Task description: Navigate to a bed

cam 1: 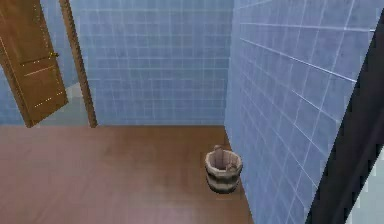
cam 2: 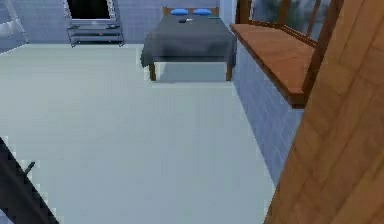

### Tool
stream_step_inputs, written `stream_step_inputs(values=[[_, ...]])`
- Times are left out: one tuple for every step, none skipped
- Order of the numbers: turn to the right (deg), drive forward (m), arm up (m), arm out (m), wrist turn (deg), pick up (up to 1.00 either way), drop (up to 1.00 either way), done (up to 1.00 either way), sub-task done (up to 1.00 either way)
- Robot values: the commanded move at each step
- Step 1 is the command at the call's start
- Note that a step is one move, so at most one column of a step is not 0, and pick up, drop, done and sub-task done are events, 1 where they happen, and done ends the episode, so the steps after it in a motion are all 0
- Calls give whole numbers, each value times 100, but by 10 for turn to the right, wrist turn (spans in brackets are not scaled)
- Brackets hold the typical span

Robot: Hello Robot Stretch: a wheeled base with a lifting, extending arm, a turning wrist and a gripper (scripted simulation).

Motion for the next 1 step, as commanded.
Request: stream_step_inputs(values=[[0,5,0,0,0,0,0,0,0]])
